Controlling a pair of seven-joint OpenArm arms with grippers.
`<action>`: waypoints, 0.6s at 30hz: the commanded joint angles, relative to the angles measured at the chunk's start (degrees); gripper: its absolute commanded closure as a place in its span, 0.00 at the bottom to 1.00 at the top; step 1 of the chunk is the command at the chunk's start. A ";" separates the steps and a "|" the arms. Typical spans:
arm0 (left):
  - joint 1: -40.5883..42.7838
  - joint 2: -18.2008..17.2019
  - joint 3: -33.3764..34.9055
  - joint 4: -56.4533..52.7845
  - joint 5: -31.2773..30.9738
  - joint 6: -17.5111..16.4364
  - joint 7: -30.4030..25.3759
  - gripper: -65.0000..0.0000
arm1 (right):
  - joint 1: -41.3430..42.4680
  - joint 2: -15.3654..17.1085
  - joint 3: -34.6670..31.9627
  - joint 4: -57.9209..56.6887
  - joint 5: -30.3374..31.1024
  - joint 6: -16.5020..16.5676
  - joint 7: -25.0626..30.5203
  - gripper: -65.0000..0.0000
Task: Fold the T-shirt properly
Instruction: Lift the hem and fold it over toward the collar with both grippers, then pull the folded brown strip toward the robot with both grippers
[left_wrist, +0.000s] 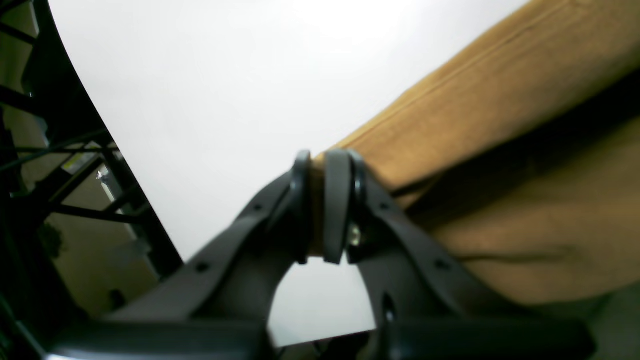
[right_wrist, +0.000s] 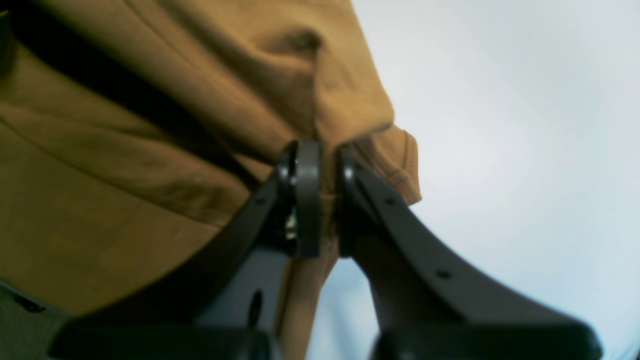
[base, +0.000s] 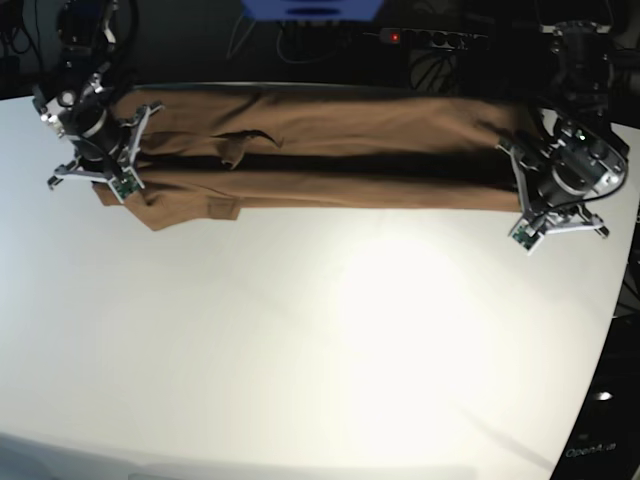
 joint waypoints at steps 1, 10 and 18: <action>-0.01 -0.71 -0.12 0.91 1.70 0.29 -0.24 0.96 | 0.30 0.67 0.39 1.01 -0.02 -0.47 0.85 1.00; 0.61 1.66 -0.12 0.29 10.85 0.29 -2.52 0.96 | 0.48 0.67 0.39 1.01 -0.02 -0.47 0.94 1.00; 0.61 6.67 1.91 -4.81 20.69 0.29 -8.32 0.96 | -0.05 2.69 0.30 1.01 -0.02 -0.47 2.87 1.00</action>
